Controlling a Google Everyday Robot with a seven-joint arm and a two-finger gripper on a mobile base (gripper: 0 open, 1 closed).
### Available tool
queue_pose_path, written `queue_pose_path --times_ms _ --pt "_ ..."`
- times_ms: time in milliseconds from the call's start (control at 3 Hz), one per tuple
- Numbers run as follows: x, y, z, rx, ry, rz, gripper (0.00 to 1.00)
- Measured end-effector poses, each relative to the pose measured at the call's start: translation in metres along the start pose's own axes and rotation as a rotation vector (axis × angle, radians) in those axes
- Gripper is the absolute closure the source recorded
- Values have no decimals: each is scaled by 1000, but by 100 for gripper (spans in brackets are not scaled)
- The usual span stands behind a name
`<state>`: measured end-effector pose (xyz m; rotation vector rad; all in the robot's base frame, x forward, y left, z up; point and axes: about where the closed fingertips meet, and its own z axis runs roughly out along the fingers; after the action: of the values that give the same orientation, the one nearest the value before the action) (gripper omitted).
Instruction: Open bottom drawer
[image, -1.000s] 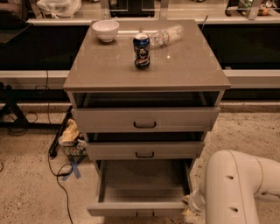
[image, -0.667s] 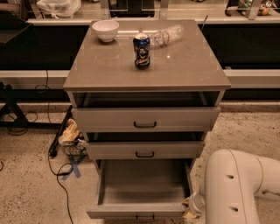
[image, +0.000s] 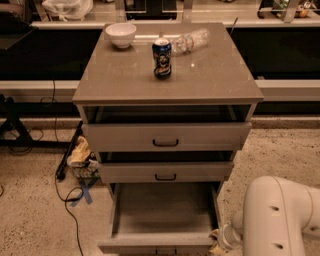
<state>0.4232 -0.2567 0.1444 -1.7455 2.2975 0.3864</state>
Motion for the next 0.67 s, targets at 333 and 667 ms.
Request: queue_pose_path --times_ms 333,667 --pt "-5 -1 -5 0 0 0 100" --pt "-5 -1 -5 -1 0 0 73"
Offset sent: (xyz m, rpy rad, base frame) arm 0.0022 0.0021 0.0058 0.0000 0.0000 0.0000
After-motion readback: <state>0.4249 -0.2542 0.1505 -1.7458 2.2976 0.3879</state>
